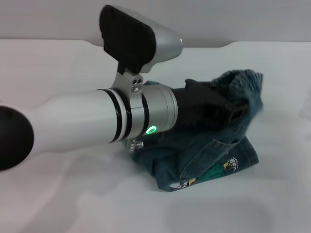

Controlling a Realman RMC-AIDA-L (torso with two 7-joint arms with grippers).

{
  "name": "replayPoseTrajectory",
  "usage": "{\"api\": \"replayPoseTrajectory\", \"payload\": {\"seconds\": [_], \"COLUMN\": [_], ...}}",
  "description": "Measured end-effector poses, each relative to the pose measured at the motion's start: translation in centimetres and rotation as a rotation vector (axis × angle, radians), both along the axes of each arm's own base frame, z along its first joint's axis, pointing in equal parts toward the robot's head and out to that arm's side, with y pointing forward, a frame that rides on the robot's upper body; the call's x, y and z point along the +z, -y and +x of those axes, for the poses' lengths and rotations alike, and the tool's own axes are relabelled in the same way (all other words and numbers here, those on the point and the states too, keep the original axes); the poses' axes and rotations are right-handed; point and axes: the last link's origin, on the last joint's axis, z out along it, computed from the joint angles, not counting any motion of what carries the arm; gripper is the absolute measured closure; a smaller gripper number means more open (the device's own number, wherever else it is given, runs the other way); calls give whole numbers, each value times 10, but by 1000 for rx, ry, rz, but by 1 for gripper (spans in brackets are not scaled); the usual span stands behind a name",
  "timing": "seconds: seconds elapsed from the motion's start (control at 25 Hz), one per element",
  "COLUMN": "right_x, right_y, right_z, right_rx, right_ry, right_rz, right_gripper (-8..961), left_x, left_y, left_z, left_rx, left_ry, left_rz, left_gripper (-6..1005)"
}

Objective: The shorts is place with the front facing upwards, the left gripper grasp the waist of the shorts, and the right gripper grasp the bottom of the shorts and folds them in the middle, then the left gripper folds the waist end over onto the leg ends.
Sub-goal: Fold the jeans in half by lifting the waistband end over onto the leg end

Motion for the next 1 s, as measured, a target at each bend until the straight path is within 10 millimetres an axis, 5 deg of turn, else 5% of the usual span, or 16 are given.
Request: {"api": "replayPoseTrajectory", "payload": {"seconds": [0.64,1.0], "right_x": [-7,-19], "right_y": [4,7], "right_z": [-1,-10], "right_rx": [-3,46], "right_ry": [-6,46], "right_rz": [-17,-67], "right_gripper": [919,908], "left_x": [-6,15], "left_y": [-10,-3], "left_z": [1,-3], "left_rx": [-68,-96], "left_ry": [-34,-3], "left_rz": [51,157], "left_gripper": [139,145]}}
